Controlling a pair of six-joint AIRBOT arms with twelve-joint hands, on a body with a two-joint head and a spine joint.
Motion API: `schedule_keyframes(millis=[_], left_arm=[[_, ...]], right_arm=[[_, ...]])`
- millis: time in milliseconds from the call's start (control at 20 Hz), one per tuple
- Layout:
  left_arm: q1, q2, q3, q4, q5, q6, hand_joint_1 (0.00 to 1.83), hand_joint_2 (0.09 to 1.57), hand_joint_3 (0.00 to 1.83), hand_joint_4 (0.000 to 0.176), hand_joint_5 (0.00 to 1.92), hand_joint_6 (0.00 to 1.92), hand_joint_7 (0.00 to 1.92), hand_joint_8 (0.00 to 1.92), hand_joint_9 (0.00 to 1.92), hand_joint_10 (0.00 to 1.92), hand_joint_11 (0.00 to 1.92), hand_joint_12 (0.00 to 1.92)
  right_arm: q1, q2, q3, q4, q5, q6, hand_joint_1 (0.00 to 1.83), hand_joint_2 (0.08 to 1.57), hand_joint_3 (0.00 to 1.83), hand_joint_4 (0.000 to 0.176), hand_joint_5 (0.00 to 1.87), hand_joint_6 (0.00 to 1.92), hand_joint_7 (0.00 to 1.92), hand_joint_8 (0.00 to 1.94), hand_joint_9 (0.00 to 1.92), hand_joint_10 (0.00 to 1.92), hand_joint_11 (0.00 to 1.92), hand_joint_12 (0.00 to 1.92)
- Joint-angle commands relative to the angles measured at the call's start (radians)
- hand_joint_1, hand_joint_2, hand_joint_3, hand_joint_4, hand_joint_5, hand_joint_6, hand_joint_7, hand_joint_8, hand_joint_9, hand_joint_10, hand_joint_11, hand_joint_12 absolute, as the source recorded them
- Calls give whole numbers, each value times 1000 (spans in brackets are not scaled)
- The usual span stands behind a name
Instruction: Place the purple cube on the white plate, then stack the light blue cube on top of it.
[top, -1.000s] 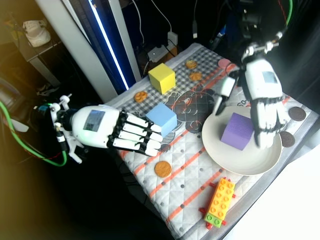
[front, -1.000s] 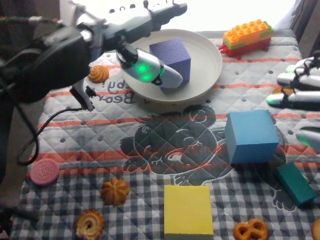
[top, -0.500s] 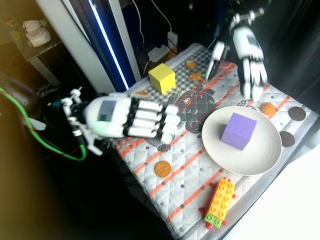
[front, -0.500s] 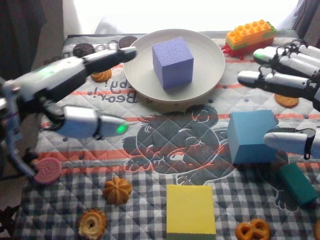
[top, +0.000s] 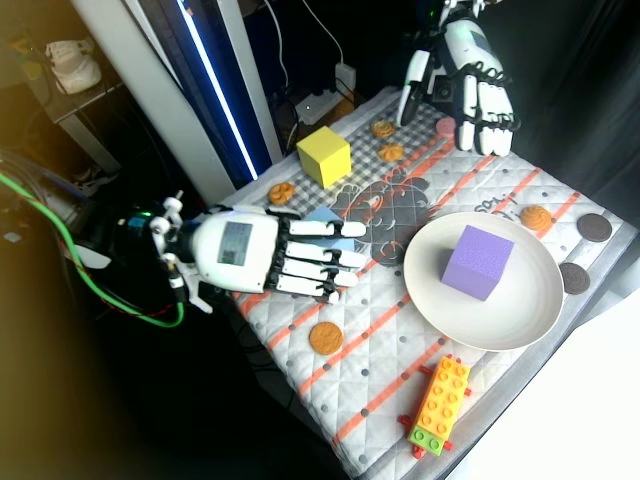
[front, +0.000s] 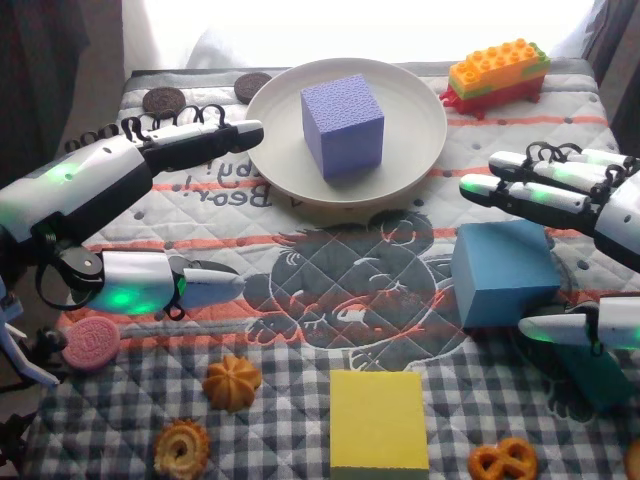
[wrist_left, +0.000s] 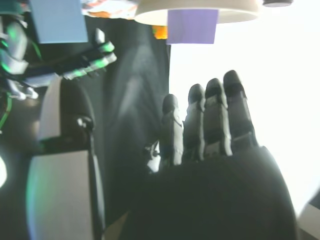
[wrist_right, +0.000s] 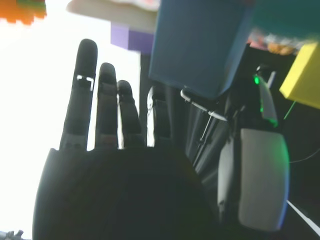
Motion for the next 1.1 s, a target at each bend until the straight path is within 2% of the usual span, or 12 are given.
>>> schedule_keyframes(millis=[0,200,250,300,350,400,500,550,700,900,1000,1050], left_arm=[[-6,8,-1,10,-123,-5,955,939,0,114,269,2,205,2,164,3,0,468],[-3,5,-2,9,-116,-5,949,959,1,145,262,1,223,2,198,7,0,628],[-4,4,-2,9,-115,-5,960,952,0,146,260,0,215,0,194,4,0,646],[-4,4,-2,8,-113,-5,977,948,0,143,268,1,216,0,191,2,0,619],[-2,3,-2,6,-113,-5,961,955,1,139,274,1,219,1,193,2,0,635],[1,3,-2,3,-113,-5,967,958,1,145,266,2,202,1,172,2,0,572],[12,3,-2,-5,-113,-6,962,946,0,138,287,2,233,4,198,7,0,649],[14,4,-3,-7,-113,-8,961,941,0,138,290,2,246,7,207,10,0,657],[30,4,-3,-19,-122,-19,958,938,0,145,263,0,224,0,180,7,0,358],[45,-3,-3,-36,-130,-27,1007,947,0,129,271,8,234,7,161,5,0,1],[51,-9,-3,-43,-132,-27,1028,952,1,134,268,4,216,0,126,0,0,0],[56,-11,-3,-51,-135,-27,1067,958,2,112,274,6,203,0,106,0,0,0]], right_arm=[[21,-6,12,13,91,5,598,1028,2,176,120,3,117,8,263,9,122,970],[62,-47,48,-10,16,6,715,1040,1,124,246,8,381,18,534,42,307,1007],[65,-48,48,-15,14,6,770,1063,2,39,408,14,533,21,652,50,334,1003],[69,-48,49,-22,14,10,815,1078,1,0,522,11,661,22,752,60,368,1088],[72,-47,50,-31,14,20,884,1092,2,0,692,18,841,63,900,136,440,1228],[77,-45,55,-47,20,41,1148,1144,8,0,789,856,948,936,977,173,506,1178],[84,-38,85,-97,68,174,1234,1166,15,0,919,794,865,1423,869,1099,638,1588],[87,-31,93,-103,105,216,1168,1136,3,0,952,954,903,1315,855,1365,662,1725],[157,-14,116,-106,154,238,1158,1144,6,0,930,999,857,1312,747,1572,572,1900],[282,-70,193,-114,101,237,1261,1117,0,0,1049,607,976,1241,840,1203,621,1664],[357,-124,247,-114,27,228,1214,1119,3,11,961,962,1006,996,893,704,579,1316],[400,-155,277,-117,-16,226,1159,1113,1,0,992,942,1100,1103,1099,1539,1014,1859]])
